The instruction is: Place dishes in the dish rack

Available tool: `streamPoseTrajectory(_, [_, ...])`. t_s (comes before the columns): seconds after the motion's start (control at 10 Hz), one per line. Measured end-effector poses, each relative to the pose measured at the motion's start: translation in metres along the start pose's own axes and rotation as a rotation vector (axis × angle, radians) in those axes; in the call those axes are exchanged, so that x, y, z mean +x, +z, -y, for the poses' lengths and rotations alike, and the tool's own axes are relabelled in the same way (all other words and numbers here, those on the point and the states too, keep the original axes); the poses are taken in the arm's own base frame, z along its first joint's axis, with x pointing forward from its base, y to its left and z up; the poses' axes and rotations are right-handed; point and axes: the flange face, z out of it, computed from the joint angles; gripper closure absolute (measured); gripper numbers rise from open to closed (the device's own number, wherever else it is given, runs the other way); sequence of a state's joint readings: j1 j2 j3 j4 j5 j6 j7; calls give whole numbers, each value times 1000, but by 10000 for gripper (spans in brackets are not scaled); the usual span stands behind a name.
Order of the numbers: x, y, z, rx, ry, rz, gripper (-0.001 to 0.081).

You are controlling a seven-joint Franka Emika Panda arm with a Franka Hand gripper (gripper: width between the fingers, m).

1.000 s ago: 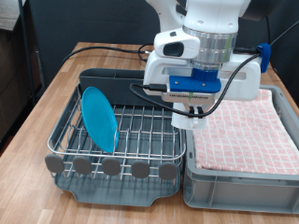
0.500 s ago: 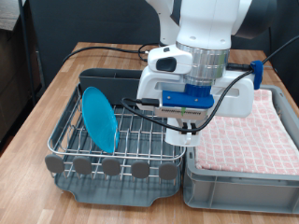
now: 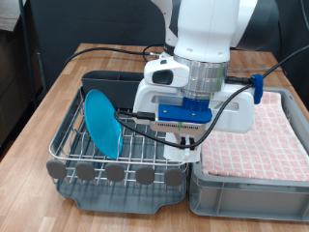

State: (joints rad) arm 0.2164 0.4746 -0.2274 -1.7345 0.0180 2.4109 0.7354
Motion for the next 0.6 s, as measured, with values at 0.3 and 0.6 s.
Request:
streamPoseTrajectory(0.3, [6,8,-2,7,-4,7,734])
streamPoseTrajectory(0.6, [13,21,-2,19,-8,22,734])
